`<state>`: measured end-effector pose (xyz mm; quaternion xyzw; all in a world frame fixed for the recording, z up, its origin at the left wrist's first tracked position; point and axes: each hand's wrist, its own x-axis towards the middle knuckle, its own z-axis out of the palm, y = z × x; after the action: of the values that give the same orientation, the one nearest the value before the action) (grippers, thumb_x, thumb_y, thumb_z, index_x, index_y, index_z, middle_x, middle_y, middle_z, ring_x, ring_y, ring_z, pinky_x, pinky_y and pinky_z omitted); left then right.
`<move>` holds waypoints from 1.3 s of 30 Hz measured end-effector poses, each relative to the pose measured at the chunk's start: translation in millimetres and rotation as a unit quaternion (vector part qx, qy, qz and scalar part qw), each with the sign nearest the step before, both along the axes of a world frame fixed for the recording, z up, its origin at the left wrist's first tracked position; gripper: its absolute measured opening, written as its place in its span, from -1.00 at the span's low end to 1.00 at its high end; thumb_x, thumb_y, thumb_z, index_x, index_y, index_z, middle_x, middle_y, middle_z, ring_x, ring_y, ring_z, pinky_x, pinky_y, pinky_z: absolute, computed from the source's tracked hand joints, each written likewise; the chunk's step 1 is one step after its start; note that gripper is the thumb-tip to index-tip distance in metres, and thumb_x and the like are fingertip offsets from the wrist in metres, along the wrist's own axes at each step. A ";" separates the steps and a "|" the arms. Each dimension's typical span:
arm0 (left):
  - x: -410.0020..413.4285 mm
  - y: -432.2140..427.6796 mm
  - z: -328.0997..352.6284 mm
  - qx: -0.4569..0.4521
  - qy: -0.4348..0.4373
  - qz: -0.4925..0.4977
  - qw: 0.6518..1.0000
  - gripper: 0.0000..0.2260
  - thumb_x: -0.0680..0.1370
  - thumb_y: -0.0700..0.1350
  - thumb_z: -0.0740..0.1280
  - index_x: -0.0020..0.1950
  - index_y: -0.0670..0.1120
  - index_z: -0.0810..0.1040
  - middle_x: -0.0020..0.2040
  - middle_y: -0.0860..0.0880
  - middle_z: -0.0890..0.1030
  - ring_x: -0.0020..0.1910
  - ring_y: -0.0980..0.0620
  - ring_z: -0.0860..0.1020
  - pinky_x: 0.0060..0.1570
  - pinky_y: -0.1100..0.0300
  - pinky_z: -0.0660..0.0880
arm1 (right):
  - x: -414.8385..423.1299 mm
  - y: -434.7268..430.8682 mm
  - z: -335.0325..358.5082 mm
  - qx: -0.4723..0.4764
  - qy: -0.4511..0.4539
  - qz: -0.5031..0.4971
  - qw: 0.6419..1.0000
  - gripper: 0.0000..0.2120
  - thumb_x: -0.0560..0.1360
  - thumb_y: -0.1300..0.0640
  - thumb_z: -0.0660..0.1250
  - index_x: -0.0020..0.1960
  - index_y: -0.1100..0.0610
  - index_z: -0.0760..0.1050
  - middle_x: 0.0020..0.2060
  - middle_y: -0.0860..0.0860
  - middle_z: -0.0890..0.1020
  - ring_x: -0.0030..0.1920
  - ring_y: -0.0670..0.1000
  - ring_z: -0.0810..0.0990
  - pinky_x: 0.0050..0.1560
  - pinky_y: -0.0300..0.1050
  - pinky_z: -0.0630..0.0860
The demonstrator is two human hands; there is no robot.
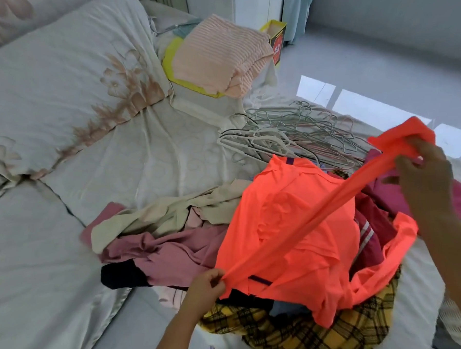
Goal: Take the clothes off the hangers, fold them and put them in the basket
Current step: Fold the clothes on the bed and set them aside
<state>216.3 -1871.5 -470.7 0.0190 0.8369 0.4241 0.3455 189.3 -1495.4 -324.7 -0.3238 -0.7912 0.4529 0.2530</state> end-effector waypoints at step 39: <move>29.3 46.6 -35.8 -0.012 -0.077 0.450 0.890 -0.88 0.49 -0.18 0.37 -0.19 -0.12 0.45 -0.13 -0.17 0.56 -0.21 -0.08 0.48 -0.23 0.08 0.42 | 4.8 -148.1 -163.9 -0.314 -0.318 0.101 0.889 -0.79 0.49 0.29 0.34 -0.28 0.18 0.38 -0.48 0.08 0.44 -0.68 -0.17 0.34 -0.66 -0.33 0.24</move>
<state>245.6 -1824.9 -506.5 -0.3961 0.7315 0.5245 0.1814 194.1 -1643.5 -488.6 -0.4316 -0.6742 0.5733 -0.1743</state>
